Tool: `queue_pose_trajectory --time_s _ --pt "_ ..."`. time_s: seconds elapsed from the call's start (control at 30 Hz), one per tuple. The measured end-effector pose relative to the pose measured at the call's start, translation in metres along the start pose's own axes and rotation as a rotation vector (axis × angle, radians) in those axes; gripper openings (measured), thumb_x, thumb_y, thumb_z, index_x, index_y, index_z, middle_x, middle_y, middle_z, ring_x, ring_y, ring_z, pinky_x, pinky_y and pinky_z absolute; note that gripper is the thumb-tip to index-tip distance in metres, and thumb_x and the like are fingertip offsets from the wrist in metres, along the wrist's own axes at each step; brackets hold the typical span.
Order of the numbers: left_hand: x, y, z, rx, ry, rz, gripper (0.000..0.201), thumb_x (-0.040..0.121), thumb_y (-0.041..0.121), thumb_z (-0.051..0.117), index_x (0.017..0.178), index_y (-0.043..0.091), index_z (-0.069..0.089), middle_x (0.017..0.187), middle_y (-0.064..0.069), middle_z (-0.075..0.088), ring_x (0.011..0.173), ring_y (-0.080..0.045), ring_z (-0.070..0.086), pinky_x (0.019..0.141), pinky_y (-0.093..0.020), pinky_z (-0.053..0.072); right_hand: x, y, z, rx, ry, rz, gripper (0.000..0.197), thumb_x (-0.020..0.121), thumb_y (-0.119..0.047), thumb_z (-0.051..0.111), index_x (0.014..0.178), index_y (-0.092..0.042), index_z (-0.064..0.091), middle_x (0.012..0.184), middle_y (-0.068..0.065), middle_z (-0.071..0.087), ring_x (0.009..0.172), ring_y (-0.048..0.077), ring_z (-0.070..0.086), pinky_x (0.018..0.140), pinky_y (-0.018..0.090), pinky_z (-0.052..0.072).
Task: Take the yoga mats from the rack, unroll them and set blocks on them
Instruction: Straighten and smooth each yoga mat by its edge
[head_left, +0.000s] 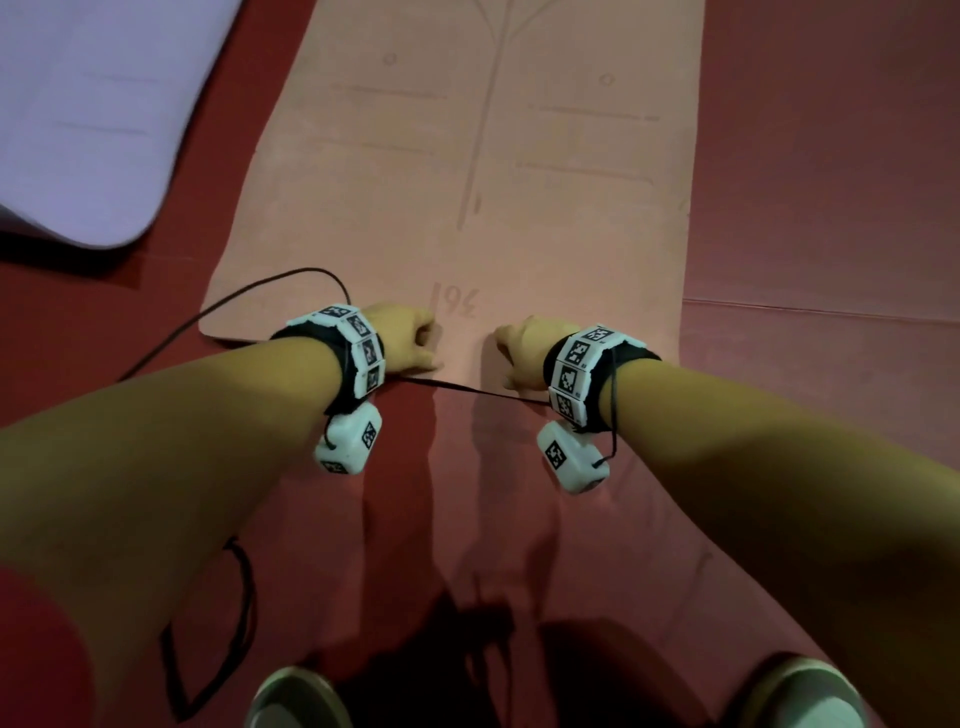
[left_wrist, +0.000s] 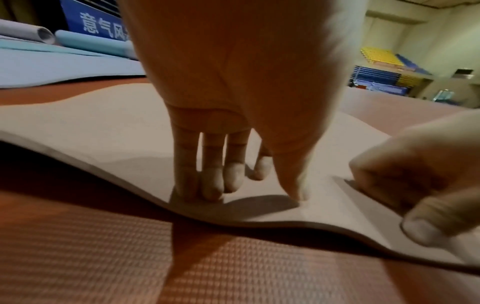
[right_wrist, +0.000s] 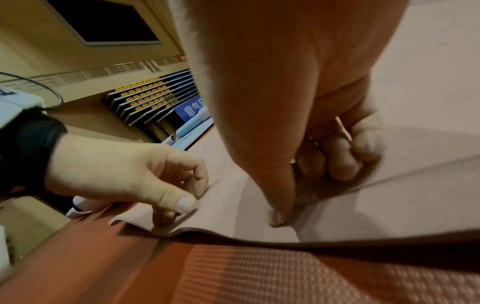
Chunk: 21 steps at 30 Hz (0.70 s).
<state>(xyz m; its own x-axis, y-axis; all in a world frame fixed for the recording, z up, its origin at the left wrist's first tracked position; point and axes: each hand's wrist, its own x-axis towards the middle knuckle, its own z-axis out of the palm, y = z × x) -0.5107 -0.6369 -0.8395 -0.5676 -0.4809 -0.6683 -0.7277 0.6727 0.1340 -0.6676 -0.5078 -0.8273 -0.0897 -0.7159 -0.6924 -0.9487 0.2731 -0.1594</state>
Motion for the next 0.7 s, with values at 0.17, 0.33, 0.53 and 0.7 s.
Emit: queue_pose_trajectory --time_s 0.17,0.33,0.53,0.7 --pt "0.006 0.008 0.007 0.122 0.01 0.021 0.04 0.086 0.045 0.071 0.092 0.02 0.041 0.078 0.004 0.047 0.077 -0.023 0.05 0.06 -0.032 0.032 0.006 -0.008 -0.008 0.01 -0.055 0.033 0.045 0.09 -0.04 0.067 0.121 -0.01 0.056 0.117 0.007 0.062 0.104 0.028 0.06 0.076 0.034 0.048" --pt "0.018 0.006 0.002 0.134 -0.021 0.016 0.044 0.079 0.05 0.076 0.083 0.02 0.044 0.076 0.003 0.054 0.07 -0.02 0.052 0.058 -0.031 0.035 0.022 -0.011 -0.014 0.085 -0.062 0.108 0.056 0.079 -0.035 0.081 0.122 -0.008 0.057 0.102 0.006 0.061 0.088 0.024 0.057 0.071 0.032 0.046" --pt "-0.001 0.014 0.007 0.025 0.07 -0.068 0.037 0.083 0.044 0.075 0.094 0.017 0.051 0.095 -0.002 0.061 0.084 -0.026 0.056 0.067 -0.032 0.042 0.027 -0.005 -0.008 0.153 -0.019 0.15 0.043 0.079 -0.029 0.081 0.109 -0.012 0.056 0.106 0.009 0.064 0.092 0.027 0.061 0.068 0.03 0.044" --pt "-0.043 0.032 0.037 0.054 0.201 -0.159 0.042 0.088 0.03 0.06 0.127 0.016 0.051 0.124 -0.008 0.049 0.112 -0.03 0.05 0.088 -0.041 0.049 -0.002 -0.013 0.013 0.455 0.07 0.182 0.021 0.09 -0.027 0.057 0.103 -0.011 0.056 0.111 0.015 0.059 0.094 0.033 0.056 0.073 0.031 0.041"
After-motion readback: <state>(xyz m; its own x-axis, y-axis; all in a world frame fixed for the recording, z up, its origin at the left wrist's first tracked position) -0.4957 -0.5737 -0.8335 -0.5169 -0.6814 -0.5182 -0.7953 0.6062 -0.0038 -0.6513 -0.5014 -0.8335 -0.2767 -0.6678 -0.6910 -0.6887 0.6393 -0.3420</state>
